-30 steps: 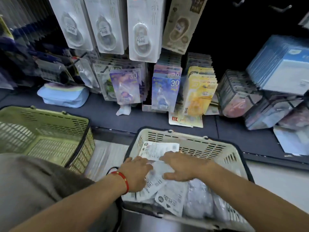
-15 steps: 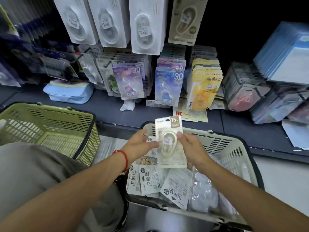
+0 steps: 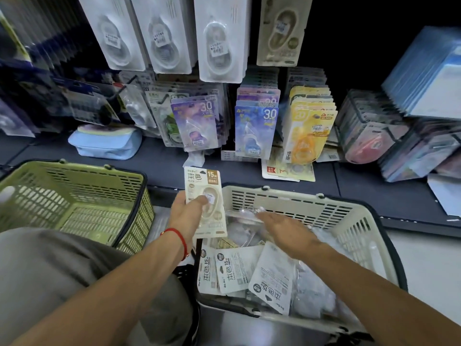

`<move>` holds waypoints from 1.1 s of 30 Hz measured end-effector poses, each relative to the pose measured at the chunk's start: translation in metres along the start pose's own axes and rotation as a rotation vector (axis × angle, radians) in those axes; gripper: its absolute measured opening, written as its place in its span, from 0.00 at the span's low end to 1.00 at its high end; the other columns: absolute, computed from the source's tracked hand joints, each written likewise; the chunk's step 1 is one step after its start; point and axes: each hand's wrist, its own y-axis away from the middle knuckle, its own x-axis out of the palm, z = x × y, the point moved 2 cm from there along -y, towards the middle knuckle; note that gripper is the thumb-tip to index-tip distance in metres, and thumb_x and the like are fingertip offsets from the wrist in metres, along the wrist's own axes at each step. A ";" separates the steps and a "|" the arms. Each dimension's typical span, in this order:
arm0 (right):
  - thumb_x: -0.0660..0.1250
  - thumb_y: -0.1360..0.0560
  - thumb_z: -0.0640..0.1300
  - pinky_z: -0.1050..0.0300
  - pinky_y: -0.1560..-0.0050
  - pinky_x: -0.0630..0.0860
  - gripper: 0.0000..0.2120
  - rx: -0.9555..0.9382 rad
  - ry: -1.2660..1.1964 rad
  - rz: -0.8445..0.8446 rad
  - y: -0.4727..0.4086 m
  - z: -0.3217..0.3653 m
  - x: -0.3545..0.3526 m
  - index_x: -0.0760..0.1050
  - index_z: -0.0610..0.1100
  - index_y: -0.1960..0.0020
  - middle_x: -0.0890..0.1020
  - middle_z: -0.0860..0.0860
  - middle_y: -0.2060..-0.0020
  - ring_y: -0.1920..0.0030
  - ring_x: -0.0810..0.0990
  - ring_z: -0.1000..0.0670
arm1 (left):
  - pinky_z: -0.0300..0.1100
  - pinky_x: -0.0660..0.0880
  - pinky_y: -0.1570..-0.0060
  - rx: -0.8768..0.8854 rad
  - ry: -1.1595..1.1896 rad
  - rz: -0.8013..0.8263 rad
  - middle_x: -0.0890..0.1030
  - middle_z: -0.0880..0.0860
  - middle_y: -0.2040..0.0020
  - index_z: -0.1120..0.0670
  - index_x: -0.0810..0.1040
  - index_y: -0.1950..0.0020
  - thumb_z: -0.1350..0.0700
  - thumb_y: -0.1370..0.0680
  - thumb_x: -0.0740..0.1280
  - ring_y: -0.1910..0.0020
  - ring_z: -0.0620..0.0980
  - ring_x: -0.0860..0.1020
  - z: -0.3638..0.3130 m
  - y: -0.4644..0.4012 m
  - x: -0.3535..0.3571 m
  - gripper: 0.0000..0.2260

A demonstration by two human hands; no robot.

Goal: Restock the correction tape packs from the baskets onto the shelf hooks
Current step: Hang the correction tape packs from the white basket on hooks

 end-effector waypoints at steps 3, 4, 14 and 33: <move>0.57 0.13 0.42 0.46 0.43 0.79 0.14 0.210 -0.328 -0.261 0.014 -0.012 -0.031 0.75 0.44 0.30 0.82 0.44 0.39 0.44 0.82 0.41 | 0.46 0.80 0.60 0.068 -0.018 -0.075 0.84 0.48 0.47 0.47 0.77 0.43 0.54 0.18 0.68 0.51 0.50 0.83 0.001 0.002 0.001 0.05; 0.57 0.12 0.43 0.46 0.47 0.79 0.13 0.310 -0.525 -0.353 0.018 -0.014 -0.037 0.79 0.42 0.37 0.84 0.43 0.47 0.49 0.82 0.42 | 0.48 0.81 0.56 0.077 -0.055 -0.078 0.84 0.48 0.46 0.45 0.76 0.45 0.52 0.18 0.69 0.49 0.50 0.83 0.004 0.005 0.003 0.04; 0.69 0.16 0.48 0.46 0.56 0.86 0.10 0.495 -1.223 -0.223 0.053 0.043 -0.031 0.83 0.41 0.45 0.88 0.48 0.53 0.57 0.86 0.48 | 0.66 0.81 0.42 -0.139 0.038 0.327 0.87 0.52 0.42 0.49 0.74 0.38 0.59 0.26 0.80 0.44 0.57 0.86 0.029 0.033 0.040 0.22; 0.63 0.14 0.45 0.56 0.58 0.72 0.18 0.201 -0.792 -0.127 0.069 -0.028 -0.116 0.77 0.37 0.58 0.78 0.48 0.63 0.61 0.74 0.52 | 0.36 0.82 0.59 0.132 -0.190 0.350 0.88 0.40 0.52 0.45 0.79 0.41 0.60 0.30 0.83 0.53 0.40 0.86 0.013 0.022 0.028 0.23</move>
